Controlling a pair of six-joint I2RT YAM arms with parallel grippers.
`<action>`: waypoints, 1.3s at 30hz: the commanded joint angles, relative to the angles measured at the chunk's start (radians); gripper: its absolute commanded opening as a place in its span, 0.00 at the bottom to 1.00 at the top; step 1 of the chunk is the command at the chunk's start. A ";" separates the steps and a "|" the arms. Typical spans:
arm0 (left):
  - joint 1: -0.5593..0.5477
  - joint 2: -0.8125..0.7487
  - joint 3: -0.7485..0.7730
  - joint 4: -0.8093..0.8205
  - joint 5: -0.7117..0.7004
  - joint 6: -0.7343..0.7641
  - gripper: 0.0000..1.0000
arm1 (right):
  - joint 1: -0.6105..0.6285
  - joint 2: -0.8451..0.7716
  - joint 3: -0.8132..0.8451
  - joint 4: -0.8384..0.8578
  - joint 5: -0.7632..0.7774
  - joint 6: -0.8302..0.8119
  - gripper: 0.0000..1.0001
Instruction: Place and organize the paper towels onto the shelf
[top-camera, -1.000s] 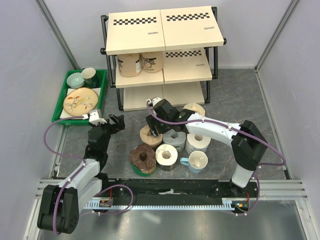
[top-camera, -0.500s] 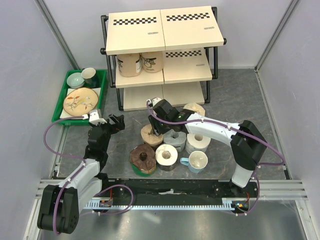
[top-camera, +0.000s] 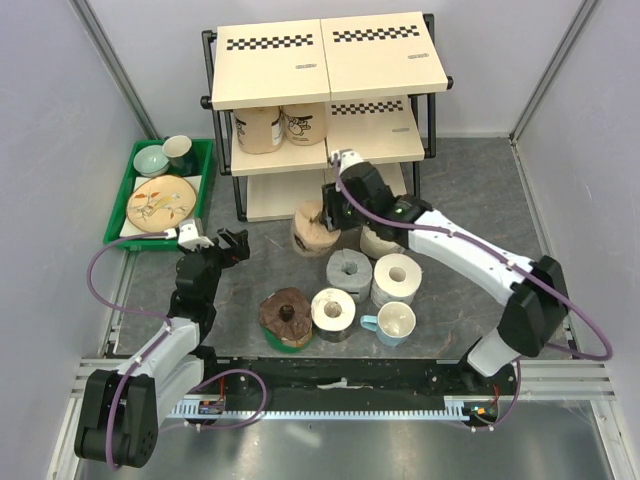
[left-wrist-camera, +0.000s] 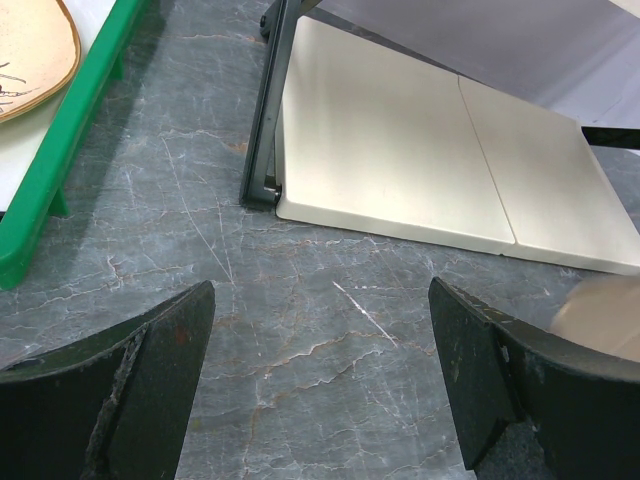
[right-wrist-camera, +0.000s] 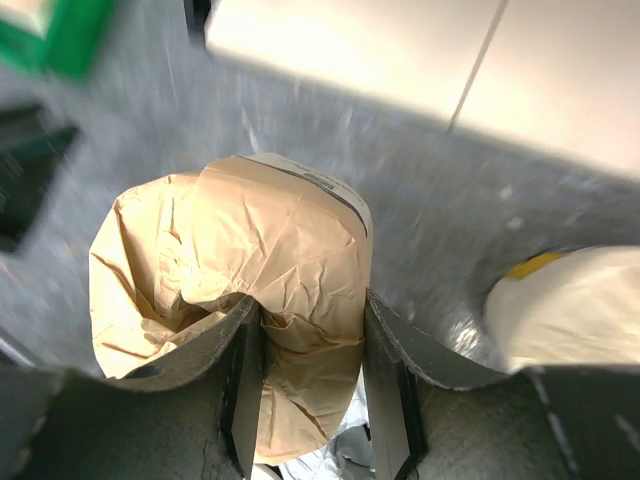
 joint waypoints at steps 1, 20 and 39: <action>0.000 -0.005 0.004 0.041 -0.014 -0.022 0.95 | -0.028 -0.125 0.074 0.072 0.127 0.049 0.46; 0.000 -0.002 0.007 0.041 -0.015 -0.022 0.95 | -0.113 -0.166 0.230 0.177 0.521 0.049 0.43; 0.000 -0.003 0.007 0.041 -0.015 -0.022 0.95 | -0.162 0.057 0.404 0.278 0.539 -0.003 0.41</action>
